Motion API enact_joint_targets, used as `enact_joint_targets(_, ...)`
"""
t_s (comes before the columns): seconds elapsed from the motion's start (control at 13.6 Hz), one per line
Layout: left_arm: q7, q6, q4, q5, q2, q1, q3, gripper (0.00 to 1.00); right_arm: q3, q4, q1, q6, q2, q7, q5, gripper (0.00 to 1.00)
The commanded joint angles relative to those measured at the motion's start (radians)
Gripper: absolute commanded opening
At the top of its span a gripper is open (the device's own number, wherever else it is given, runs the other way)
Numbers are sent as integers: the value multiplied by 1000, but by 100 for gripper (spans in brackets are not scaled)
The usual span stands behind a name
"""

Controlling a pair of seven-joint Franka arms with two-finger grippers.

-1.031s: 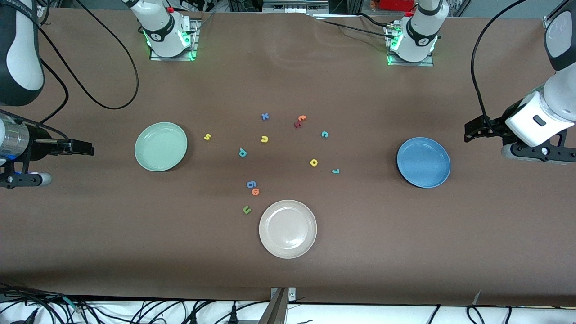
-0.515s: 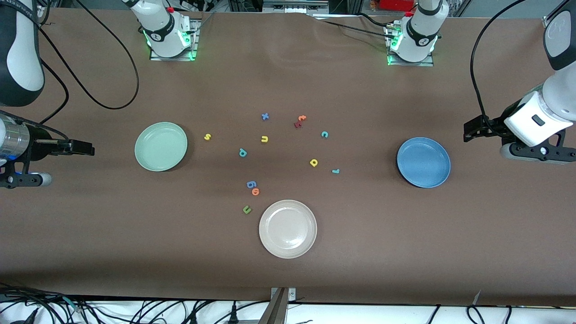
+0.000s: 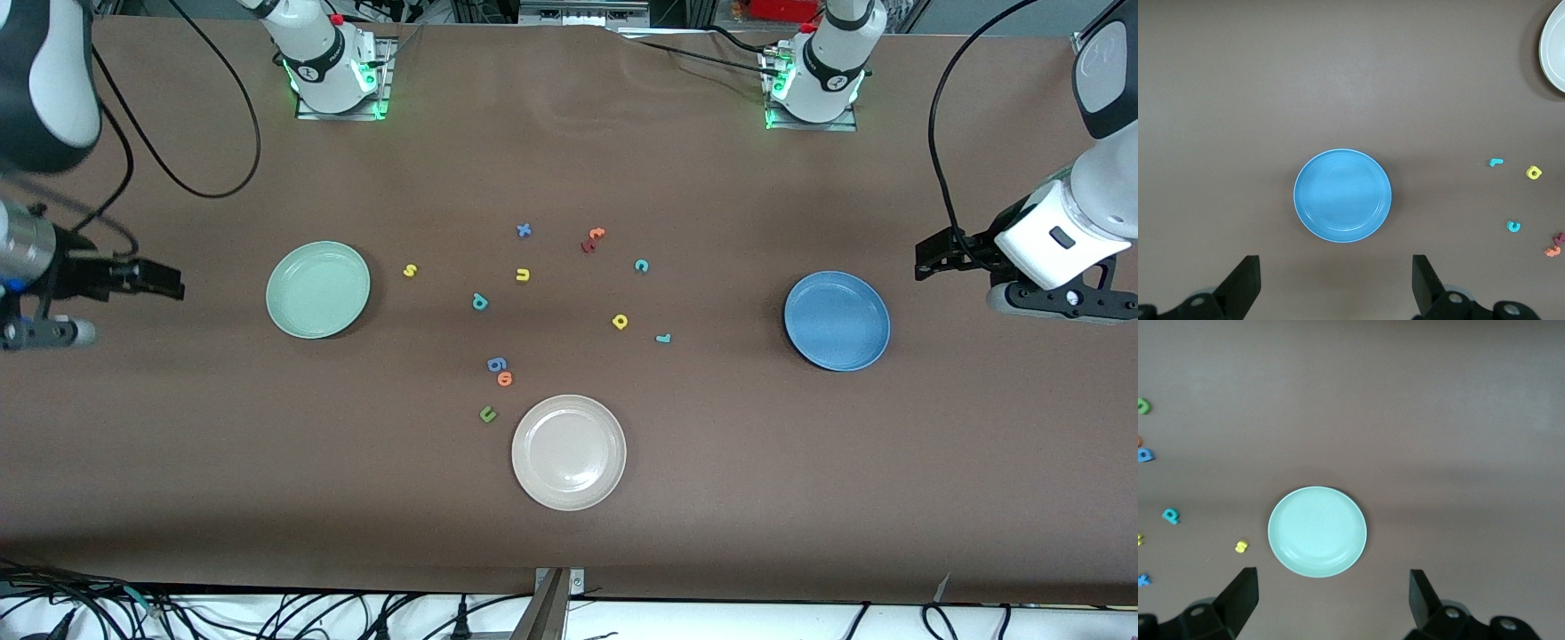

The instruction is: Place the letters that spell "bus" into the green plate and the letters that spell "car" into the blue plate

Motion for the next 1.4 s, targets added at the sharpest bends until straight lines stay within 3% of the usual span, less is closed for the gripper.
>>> enact_joint_targets(0.0,23,-22,27,15,8,-3,2,100,-43,-105,27,44,-78,-26,24,100)
enact_joint_targets(1.33,22,-22,27,4,5,-20,1,100,-43,-106,27,44,-77,-26,26,100)
